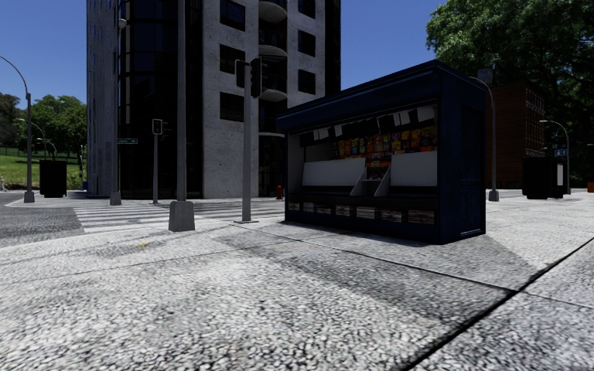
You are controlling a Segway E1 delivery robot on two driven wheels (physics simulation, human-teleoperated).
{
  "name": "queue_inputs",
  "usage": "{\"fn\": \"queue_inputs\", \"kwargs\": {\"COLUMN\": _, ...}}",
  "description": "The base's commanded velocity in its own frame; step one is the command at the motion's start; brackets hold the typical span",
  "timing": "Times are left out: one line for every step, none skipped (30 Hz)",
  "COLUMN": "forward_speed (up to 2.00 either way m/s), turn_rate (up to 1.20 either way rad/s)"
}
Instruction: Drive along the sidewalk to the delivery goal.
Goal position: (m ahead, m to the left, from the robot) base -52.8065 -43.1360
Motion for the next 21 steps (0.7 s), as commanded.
{"fn": "queue_inputs", "kwargs": {"forward_speed": 0.00, "turn_rate": 0.00}}
{"fn": "queue_inputs", "kwargs": {"forward_speed": 0.00, "turn_rate": 0.00}}
{"fn": "queue_inputs", "kwargs": {"forward_speed": 0.00, "turn_rate": 0.00}}
{"fn": "queue_inputs", "kwargs": {"forward_speed": 0.00, "turn_rate": 0.00}}
{"fn": "queue_inputs", "kwargs": {"forward_speed": 0.00, "turn_rate": 0.00}}
{"fn": "queue_inputs", "kwargs": {"forward_speed": 0.00, "turn_rate": 0.00}}
{"fn": "queue_inputs", "kwargs": {"forward_speed": 0.00, "turn_rate": -0.44}}
{"fn": "queue_inputs", "kwargs": {"forward_speed": 0.00, "turn_rate": -0.44}}
{"fn": "queue_inputs", "kwargs": {"forward_speed": 0.00, "turn_rate": -0.94}}
{"fn": "queue_inputs", "kwargs": {"forward_speed": 0.00, "turn_rate": -1.00}}
{"fn": "queue_inputs", "kwargs": {"forward_speed": 0.00, "turn_rate": -1.02}}
{"fn": "queue_inputs", "kwargs": {"forward_speed": 0.00, "turn_rate": -1.02}}
{"fn": "queue_inputs", "kwargs": {"forward_speed": 0.00, "turn_rate": -1.03}}
{"fn": "queue_inputs", "kwargs": {"forward_speed": 0.00, "turn_rate": -1.03}}
{"fn": "queue_inputs", "kwargs": {"forward_speed": 0.00, "turn_rate": -1.06}}
{"fn": "queue_inputs", "kwargs": {"forward_speed": 0.00, "turn_rate": -1.08}}
{"fn": "queue_inputs", "kwargs": {"forward_speed": 0.00, "turn_rate": -1.08}}
{"fn": "queue_inputs", "kwargs": {"forward_speed": 0.00, "turn_rate": -1.08}}
{"fn": "queue_inputs", "kwargs": {"forward_speed": 0.00, "turn_rate": -1.08}}
{"fn": "queue_inputs", "kwargs": {"forward_speed": 0.00, "turn_rate": -1.08}}
{"fn": "queue_inputs", "kwargs": {"forward_speed": 0.00, "turn_rate": -1.08}}
